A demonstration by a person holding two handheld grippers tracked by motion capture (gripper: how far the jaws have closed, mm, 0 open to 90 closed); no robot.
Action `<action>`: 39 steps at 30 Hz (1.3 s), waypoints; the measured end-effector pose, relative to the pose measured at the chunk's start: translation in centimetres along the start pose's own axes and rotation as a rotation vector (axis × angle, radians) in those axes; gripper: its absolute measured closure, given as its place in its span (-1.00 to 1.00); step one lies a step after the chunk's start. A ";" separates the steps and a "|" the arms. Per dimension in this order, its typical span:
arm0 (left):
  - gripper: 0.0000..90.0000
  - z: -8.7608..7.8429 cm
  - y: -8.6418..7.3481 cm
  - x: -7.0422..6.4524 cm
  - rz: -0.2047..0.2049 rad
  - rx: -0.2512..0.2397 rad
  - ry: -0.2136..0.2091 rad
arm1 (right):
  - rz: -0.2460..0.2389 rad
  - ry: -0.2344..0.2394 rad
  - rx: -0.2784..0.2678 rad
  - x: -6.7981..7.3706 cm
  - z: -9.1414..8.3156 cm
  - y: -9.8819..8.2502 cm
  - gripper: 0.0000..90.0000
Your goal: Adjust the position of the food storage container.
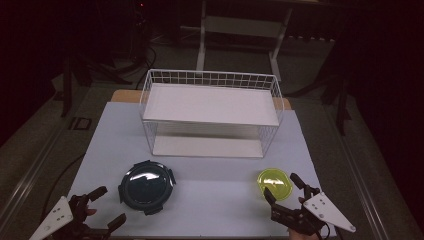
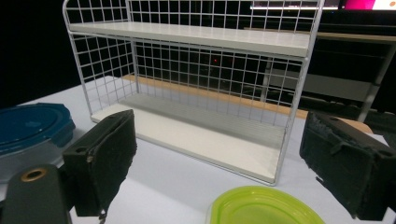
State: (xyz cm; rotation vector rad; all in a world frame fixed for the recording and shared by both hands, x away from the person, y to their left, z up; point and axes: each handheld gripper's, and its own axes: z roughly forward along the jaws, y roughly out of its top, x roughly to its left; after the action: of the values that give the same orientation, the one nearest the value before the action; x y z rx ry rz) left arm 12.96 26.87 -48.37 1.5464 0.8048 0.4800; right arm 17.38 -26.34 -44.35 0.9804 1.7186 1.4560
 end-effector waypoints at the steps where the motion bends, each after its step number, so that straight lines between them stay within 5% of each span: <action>1: -1.00 0.0 0.0 0.0 0.000 0.000 0.000 | 0.000 0.002 -0.003 0.1 -0.1 0.1 -0.76; 15: -1.00 -0.4 1.3 0.3 -0.028 -0.040 0.006 | -0.006 -0.007 -0.008 0.3 -0.4 0.7 -0.76; 20: -1.00 -0.8 2.8 2.3 -0.076 -0.029 -0.034 | 0.003 -0.011 -0.009 0.1 -0.5 0.8 -0.76; 25: -0.98 -0.7 3.2 3.8 -0.067 0.011 -0.039 | 0.006 -0.013 -0.005 0.2 -0.5 0.7 -0.76; 31: -0.54 -0.2 2.4 5.3 -0.001 0.107 -0.055 | 0.010 -0.014 -0.002 0.1 -0.4 0.6 -0.76; 33: -0.48 -0.2 2.1 5.5 0.000 0.123 -0.066 | 0.011 -0.014 -0.001 0.1 -0.4 0.6 -0.76; 34: -0.23 -0.2 1.8 5.5 0.004 0.136 -0.068 | 0.012 -0.017 -0.002 0.1 -0.4 0.6 -0.76; 39: 0.24 0.1 0.5 6.3 -0.010 0.212 -0.078 | 0.015 -0.012 0.002 0.1 -0.4 0.5 -0.76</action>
State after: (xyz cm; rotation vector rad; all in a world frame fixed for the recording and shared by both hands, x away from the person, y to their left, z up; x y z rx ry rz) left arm 17.31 31.36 -48.88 1.7449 0.8234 0.3325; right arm 17.07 -26.41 -43.76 1.0035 1.7071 1.4559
